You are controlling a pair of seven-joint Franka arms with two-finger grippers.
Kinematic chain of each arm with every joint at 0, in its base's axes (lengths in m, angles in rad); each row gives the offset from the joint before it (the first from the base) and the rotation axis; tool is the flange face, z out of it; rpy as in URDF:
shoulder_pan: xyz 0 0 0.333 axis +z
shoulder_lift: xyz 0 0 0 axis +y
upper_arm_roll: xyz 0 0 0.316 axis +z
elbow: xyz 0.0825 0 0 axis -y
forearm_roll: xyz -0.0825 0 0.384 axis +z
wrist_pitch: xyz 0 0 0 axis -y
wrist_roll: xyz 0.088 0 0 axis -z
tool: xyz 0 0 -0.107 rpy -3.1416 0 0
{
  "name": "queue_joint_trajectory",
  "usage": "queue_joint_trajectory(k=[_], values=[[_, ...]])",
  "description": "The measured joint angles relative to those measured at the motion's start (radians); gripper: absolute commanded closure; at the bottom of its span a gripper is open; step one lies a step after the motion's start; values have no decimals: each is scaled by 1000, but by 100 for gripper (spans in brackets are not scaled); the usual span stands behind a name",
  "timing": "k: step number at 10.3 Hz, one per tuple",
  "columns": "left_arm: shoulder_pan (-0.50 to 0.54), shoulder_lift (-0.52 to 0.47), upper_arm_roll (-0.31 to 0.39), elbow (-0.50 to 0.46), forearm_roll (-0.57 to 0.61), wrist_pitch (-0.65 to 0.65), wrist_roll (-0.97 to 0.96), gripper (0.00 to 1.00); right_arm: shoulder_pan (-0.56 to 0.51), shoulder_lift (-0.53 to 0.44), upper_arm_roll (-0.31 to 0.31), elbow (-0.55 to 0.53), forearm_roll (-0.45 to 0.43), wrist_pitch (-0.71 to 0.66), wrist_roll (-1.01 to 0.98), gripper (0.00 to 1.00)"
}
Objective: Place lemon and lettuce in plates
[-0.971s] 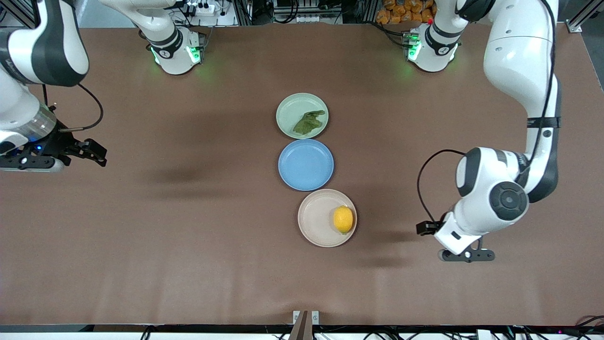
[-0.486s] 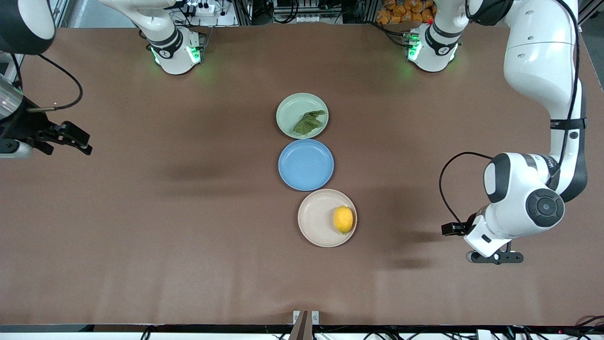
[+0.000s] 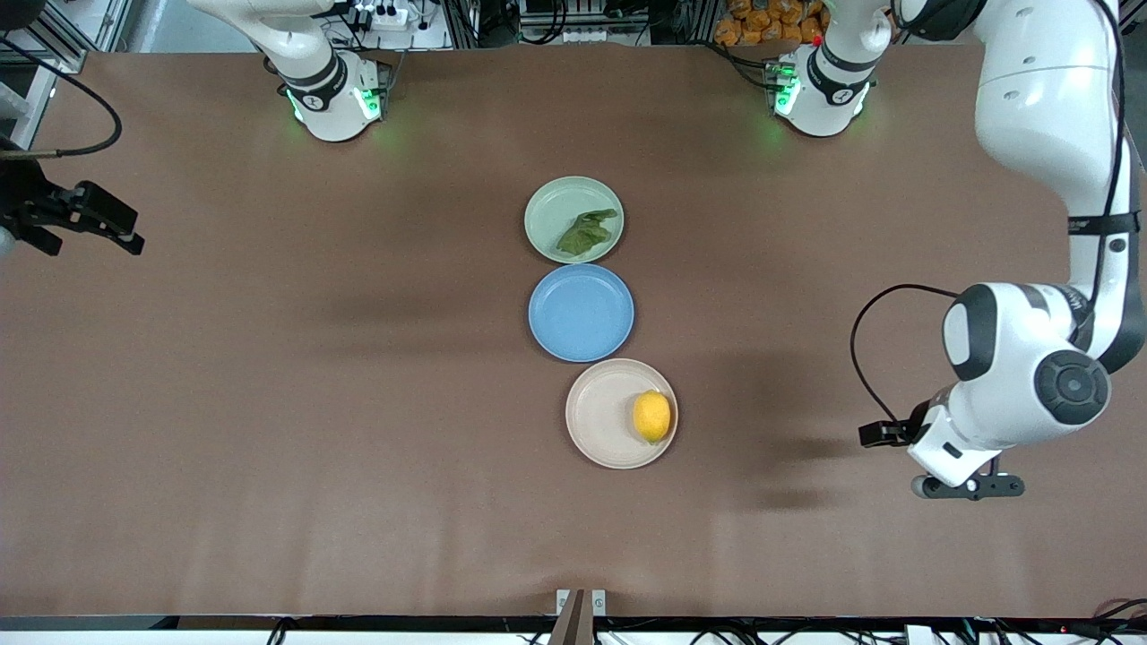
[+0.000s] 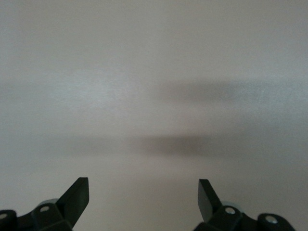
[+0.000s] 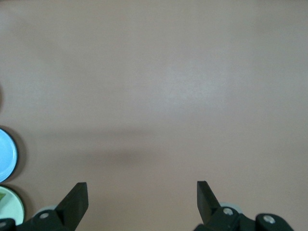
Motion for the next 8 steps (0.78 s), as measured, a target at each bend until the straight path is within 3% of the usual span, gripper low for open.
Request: queue_joint_trajectory(k=[8], values=[[28, -349, -29, -270, -31, -49, 1, 0, 5, 2, -2, 8, -1, -32, 0, 0]])
